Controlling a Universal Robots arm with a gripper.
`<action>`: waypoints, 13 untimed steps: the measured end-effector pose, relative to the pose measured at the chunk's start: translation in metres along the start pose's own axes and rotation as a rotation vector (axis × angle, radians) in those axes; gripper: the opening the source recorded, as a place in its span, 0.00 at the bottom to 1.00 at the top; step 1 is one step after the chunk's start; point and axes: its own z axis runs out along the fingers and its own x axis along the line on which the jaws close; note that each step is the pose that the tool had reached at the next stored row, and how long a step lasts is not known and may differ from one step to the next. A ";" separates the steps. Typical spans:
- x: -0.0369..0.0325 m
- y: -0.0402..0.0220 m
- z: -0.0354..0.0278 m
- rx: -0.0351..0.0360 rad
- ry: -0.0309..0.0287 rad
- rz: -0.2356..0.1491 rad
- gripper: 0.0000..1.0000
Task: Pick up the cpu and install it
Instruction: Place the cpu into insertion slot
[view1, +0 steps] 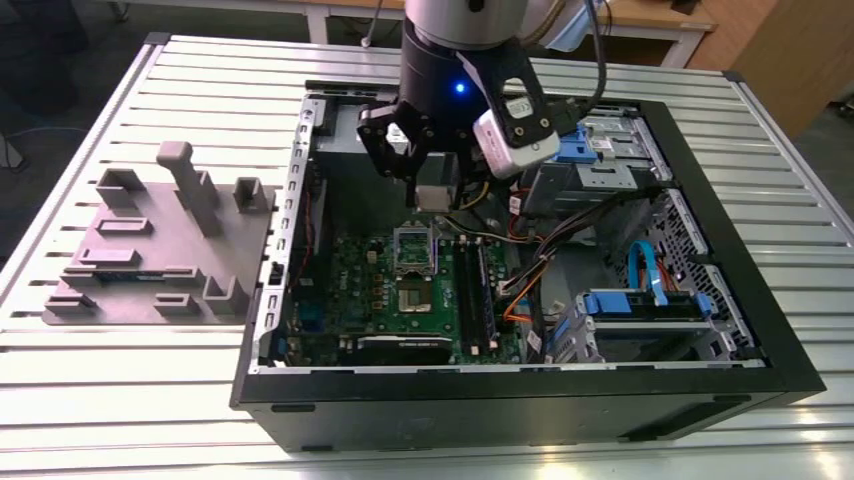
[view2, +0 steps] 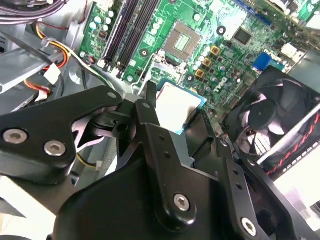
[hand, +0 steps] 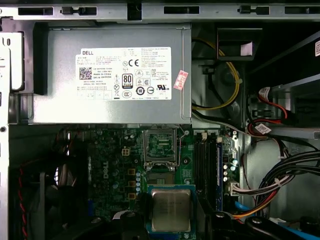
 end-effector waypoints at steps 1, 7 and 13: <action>0.0000 -0.0006 0.0018 -0.0001 0.0002 -0.002 0.47; -0.0002 -0.0072 0.0067 0.0006 0.0005 -0.013 0.47; -0.0003 -0.0097 0.0095 0.0048 0.0006 -0.015 0.47</action>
